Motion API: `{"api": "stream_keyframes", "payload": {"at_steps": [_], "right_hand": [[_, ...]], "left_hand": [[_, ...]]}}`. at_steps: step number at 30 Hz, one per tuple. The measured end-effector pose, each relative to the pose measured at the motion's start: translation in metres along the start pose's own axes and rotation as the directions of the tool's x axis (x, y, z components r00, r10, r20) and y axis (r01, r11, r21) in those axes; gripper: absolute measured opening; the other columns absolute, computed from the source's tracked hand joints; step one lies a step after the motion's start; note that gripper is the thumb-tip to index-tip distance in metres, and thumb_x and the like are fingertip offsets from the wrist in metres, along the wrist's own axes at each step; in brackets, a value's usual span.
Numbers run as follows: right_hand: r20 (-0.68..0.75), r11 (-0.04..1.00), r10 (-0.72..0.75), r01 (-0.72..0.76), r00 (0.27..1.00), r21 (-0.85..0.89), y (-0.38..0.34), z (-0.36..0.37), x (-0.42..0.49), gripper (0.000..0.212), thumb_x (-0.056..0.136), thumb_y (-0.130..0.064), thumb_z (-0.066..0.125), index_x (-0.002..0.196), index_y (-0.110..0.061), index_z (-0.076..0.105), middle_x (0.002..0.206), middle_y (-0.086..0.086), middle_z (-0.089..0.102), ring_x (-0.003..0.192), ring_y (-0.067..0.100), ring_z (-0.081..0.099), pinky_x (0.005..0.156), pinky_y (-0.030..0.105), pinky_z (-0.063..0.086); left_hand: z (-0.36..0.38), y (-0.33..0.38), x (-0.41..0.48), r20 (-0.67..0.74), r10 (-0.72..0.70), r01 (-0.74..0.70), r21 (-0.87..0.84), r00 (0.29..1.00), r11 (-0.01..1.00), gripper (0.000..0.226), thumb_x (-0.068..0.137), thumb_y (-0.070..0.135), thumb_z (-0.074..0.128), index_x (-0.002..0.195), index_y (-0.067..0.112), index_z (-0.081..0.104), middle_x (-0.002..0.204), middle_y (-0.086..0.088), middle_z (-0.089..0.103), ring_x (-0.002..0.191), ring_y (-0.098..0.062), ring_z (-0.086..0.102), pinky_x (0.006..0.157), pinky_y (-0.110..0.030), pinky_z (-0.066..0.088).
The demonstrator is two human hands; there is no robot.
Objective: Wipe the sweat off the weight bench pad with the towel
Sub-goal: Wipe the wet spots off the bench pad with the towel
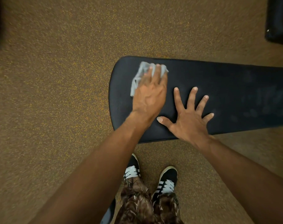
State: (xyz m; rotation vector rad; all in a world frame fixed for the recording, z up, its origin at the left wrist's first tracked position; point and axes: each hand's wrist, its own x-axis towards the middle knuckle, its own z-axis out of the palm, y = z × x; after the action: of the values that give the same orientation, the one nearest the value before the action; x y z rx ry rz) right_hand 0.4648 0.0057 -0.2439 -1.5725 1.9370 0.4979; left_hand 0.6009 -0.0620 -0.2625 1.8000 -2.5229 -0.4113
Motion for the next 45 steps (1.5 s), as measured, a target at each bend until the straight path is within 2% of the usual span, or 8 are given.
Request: {"api": "stream_keyframes", "payload": {"at_steps": [5,12,18,26,31,38,41,45], "right_hand": [[0.007,1.0,-0.002,0.002,1.0,0.01,0.0,-0.001,0.0,0.104,0.069,-0.094,0.031,0.141,-0.053,-0.031,0.154,0.003,-0.042,0.141,0.046,-0.031,0.103,0.081,0.004],[-0.005,1.0,-0.01,0.01,1.0,0.018,0.0,0.0,0.0,0.104,0.069,-0.094,0.031,0.142,-0.052,-0.031,0.154,0.004,-0.041,0.141,0.047,-0.031,0.103,0.081,0.004],[-0.017,1.0,-0.01,0.011,1.0,0.011,0.001,0.002,0.0,0.104,0.07,-0.094,0.031,0.141,-0.052,-0.031,0.155,0.004,-0.041,0.141,0.047,-0.031,0.103,0.082,0.004],[-0.028,1.0,-0.011,0.011,1.0,0.014,0.001,0.002,0.0,0.102,0.069,-0.095,0.029,0.142,-0.052,-0.03,0.155,0.003,-0.04,0.14,0.047,-0.031,0.103,0.082,0.004],[-0.034,1.0,-0.014,0.015,0.999,0.006,0.001,0.003,0.0,0.103,0.07,-0.095,0.029,0.142,-0.051,-0.031,0.155,0.004,-0.039,0.141,0.048,-0.03,0.103,0.083,0.005],[-0.036,1.0,-0.013,0.013,0.999,0.001,0.001,0.002,0.0,0.103,0.069,-0.095,0.028,0.142,-0.051,-0.031,0.156,0.005,-0.038,0.141,0.048,-0.029,0.102,0.083,0.005],[-0.036,1.0,-0.014,0.014,0.999,0.002,0.002,0.003,0.0,0.103,0.07,-0.094,0.028,0.143,-0.051,-0.03,0.156,0.005,-0.038,0.141,0.048,-0.029,0.103,0.082,0.004],[-0.036,1.0,-0.015,0.015,0.999,0.009,0.002,0.003,0.001,0.103,0.069,-0.095,0.028,0.142,-0.051,-0.031,0.155,0.005,-0.039,0.141,0.048,-0.03,0.103,0.083,0.004]], "left_hand": [[-0.008,-0.022,-0.049,0.109,0.182,-0.184,0.009,0.977,0.983,0.055,0.09,0.015,0.033,0.142,0.009,0.052,0.149,-0.016,0.047,0.132,-0.037,0.05,0.106,-0.047,0.045],[-0.028,-0.07,-0.04,0.051,-0.079,0.078,0.027,0.996,0.997,0.067,0.09,0.008,0.011,0.152,0.014,0.036,0.162,-0.015,0.023,0.149,-0.039,0.02,0.121,-0.047,0.019],[-0.019,-0.033,0.024,-0.04,-0.231,0.229,-0.043,0.972,0.972,0.055,0.1,0.004,0.028,0.154,0.012,0.03,0.161,-0.016,0.023,0.149,-0.038,0.018,0.12,-0.045,0.018],[-0.005,-0.011,-0.023,-0.025,0.098,-0.099,-0.07,0.995,0.993,0.06,0.09,0.011,0.021,0.144,0.009,0.049,0.15,-0.017,0.045,0.14,-0.038,0.04,0.11,-0.047,0.041],[-0.033,-0.068,-0.014,-0.126,-0.074,0.073,-0.014,0.989,0.997,0.061,0.09,0.004,0.025,0.149,0.012,0.038,0.156,-0.02,0.033,0.142,-0.042,0.032,0.114,-0.052,0.03],[-0.018,-0.063,-0.023,-0.134,-0.185,0.128,-0.348,0.974,0.929,0.071,0.091,-0.002,0.036,0.158,0.011,0.015,0.164,-0.013,0.018,0.147,-0.031,0.028,0.108,-0.047,0.043],[-0.01,-0.069,-0.013,-0.134,-0.366,0.272,-0.451,0.921,0.85,0.058,0.095,0.008,0.041,0.152,0.007,0.031,0.164,-0.017,0.017,0.138,-0.035,0.041,0.097,-0.041,0.048],[-0.003,-0.067,0.007,-0.132,-0.369,0.322,-0.28,0.92,0.904,0.045,0.097,0.005,0.032,0.139,0.009,0.047,0.15,-0.021,0.041,0.138,-0.043,0.035,0.11,-0.055,0.034]]}}
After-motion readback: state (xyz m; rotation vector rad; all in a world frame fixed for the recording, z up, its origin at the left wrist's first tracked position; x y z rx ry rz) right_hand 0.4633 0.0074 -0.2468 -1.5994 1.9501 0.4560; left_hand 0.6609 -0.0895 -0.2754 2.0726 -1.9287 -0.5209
